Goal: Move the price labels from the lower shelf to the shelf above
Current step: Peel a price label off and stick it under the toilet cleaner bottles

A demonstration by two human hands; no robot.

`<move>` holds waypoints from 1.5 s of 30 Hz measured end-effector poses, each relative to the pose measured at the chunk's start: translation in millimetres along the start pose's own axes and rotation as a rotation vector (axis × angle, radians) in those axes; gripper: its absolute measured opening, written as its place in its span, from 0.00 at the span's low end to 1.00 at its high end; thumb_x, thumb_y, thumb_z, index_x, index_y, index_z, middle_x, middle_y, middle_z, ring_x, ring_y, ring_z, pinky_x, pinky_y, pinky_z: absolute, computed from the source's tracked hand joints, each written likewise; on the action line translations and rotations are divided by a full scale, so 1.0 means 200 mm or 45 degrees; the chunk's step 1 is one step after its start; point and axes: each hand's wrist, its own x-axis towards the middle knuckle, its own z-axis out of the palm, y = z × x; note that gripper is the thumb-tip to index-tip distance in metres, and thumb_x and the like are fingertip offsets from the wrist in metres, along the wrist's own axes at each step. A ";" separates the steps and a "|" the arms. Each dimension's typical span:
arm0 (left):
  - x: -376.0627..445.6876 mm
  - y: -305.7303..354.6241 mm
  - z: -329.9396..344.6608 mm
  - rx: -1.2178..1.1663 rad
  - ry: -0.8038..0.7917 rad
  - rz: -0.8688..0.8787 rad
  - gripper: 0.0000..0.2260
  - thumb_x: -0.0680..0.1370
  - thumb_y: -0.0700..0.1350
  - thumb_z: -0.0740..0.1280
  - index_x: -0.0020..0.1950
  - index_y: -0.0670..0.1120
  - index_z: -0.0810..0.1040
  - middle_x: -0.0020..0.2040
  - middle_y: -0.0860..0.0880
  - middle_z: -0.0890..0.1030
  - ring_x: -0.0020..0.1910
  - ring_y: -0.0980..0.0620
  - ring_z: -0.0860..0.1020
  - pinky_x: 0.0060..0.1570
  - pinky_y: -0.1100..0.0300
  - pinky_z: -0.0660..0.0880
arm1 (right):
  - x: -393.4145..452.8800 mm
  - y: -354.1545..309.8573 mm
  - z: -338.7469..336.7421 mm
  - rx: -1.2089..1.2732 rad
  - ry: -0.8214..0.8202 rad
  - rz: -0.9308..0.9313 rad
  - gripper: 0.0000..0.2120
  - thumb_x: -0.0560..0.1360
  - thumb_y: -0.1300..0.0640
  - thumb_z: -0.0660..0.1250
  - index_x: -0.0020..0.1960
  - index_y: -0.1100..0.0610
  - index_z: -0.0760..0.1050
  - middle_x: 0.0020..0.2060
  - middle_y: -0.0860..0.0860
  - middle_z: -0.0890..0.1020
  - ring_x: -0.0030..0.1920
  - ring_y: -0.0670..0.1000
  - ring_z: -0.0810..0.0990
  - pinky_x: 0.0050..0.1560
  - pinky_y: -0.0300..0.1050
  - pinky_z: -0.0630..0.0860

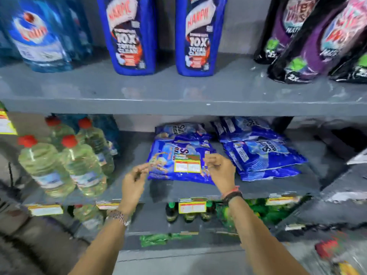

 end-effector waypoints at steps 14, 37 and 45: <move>0.39 0.03 0.40 0.467 -0.110 -0.299 0.10 0.75 0.52 0.68 0.50 0.49 0.85 0.47 0.45 0.86 0.44 0.46 0.83 0.42 0.59 0.79 | 0.38 0.30 0.23 0.113 -0.186 0.521 0.13 0.70 0.53 0.72 0.48 0.63 0.81 0.48 0.64 0.84 0.48 0.58 0.82 0.47 0.49 0.78; -0.06 0.73 0.11 -0.243 -0.303 0.054 0.06 0.77 0.45 0.67 0.42 0.46 0.82 0.32 0.55 0.86 0.31 0.60 0.83 0.31 0.70 0.77 | -0.03 -0.35 -0.40 0.444 -0.266 0.072 0.05 0.70 0.54 0.71 0.45 0.54 0.83 0.40 0.52 0.87 0.43 0.53 0.84 0.46 0.45 0.82; -0.13 1.34 -0.05 -0.258 -0.224 0.437 0.08 0.77 0.50 0.66 0.44 0.50 0.84 0.35 0.54 0.86 0.34 0.58 0.83 0.34 0.65 0.78 | -0.03 -0.96 -0.71 0.584 -0.197 -0.369 0.02 0.71 0.58 0.71 0.42 0.52 0.82 0.31 0.42 0.86 0.34 0.41 0.81 0.38 0.31 0.78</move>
